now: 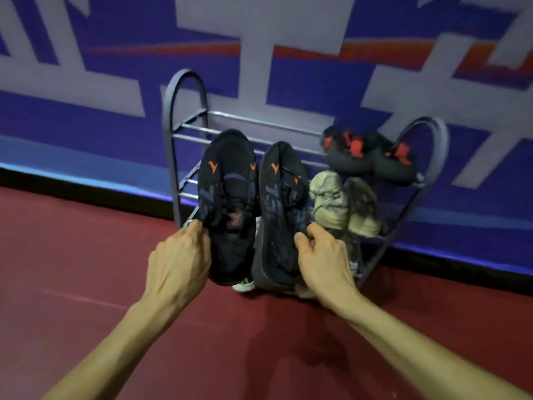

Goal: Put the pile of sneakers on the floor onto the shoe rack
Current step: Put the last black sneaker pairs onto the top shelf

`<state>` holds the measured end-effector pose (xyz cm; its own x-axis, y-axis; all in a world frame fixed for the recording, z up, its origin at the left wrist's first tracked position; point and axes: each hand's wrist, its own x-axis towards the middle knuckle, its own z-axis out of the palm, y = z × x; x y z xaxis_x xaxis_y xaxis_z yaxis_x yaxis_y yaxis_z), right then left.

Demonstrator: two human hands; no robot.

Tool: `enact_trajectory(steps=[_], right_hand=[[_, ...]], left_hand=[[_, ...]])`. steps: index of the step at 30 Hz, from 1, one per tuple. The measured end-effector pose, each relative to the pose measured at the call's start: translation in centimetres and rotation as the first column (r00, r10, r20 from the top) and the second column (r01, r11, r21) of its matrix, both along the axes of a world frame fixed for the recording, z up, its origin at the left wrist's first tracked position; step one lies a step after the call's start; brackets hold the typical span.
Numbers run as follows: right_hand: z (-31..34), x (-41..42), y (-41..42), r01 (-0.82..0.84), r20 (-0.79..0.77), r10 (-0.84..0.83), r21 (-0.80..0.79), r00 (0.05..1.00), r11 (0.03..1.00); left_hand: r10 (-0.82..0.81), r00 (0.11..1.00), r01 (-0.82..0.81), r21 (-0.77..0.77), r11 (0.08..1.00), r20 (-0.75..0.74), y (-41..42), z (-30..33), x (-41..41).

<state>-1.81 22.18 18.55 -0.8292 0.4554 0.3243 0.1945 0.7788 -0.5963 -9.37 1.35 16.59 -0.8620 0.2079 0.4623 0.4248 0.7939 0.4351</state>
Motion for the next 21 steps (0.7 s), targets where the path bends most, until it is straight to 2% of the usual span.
enact_trajectory(steps=[3, 7, 11, 15, 16, 18, 21], right_hand=[[3.6, -2.0, 2.6, 0.081, 0.011, -0.080, -0.051, 0.997, 0.995], [7.8, -5.2, 4.9, 0.127, 0.009, -0.127, -0.012, 0.992, 0.992], [12.0, -8.6, 6.2, 0.152, 0.018, -0.153, 0.028, 0.988, 0.988], [14.5, -11.9, 6.2, 0.141, 0.064, -0.138, -0.039, 0.988, 0.989], [14.3, -11.9, 5.6, 0.097, 0.047, -0.097, 0.021, 0.994, 0.995], [12.6, -11.1, 4.7, -0.018, 0.035, 0.010, 0.242, 0.999, 0.970], [9.7, -11.4, 5.4, -0.145, 0.205, 0.053, 0.464, 0.977, 0.874]], left_hand=[[-0.004, 0.998, 0.006, 0.027, 1.000, -0.060, 3.2, 3.9, -1.9], [0.023, 0.994, -0.023, -0.005, 1.000, -0.106, 6.5, 8.3, -5.0], [0.079, 0.996, -0.080, -0.032, 0.996, -0.039, 8.3, 12.4, -9.5], [0.084, 0.991, -0.084, -0.005, 0.996, 0.107, 10.6, 14.8, -13.9], [0.059, 0.990, -0.059, -0.004, 0.998, 0.129, 11.1, 14.7, -14.2], [-0.020, 0.985, 0.020, 0.002, 1.000, 0.169, 11.7, 13.2, -13.8], [-0.085, 0.963, 0.099, -0.042, 0.994, 0.256, 11.5, 10.3, -12.0]])
